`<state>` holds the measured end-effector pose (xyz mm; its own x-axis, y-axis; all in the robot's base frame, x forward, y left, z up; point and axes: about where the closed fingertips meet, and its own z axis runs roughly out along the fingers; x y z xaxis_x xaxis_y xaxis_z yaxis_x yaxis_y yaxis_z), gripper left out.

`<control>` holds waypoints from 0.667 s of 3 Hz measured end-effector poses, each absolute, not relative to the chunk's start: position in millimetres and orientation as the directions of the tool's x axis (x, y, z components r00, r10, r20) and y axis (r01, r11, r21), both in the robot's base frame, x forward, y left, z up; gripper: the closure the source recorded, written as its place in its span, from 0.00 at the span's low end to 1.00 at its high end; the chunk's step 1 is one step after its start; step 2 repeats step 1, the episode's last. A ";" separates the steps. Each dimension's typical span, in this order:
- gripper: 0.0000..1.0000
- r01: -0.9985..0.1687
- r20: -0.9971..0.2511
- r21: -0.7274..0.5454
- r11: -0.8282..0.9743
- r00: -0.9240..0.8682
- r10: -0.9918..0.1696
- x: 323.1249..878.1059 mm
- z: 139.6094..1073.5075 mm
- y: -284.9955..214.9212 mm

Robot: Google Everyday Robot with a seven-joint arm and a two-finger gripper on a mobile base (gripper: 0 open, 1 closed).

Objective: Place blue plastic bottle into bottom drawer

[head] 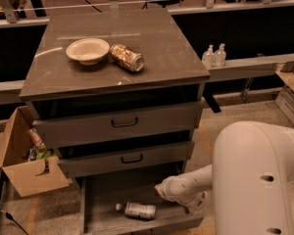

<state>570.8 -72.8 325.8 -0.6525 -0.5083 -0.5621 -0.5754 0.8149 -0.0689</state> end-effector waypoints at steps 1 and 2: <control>0.62 -0.572 -0.559 -0.067 0.818 -0.657 -0.505 568.8 325.2 -72.6; 0.62 -0.572 -0.559 -0.067 0.818 -0.657 -0.505 568.8 325.2 -72.6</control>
Offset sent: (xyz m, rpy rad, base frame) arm 0.0000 0.0000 0.0000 0.0000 0.0000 0.0000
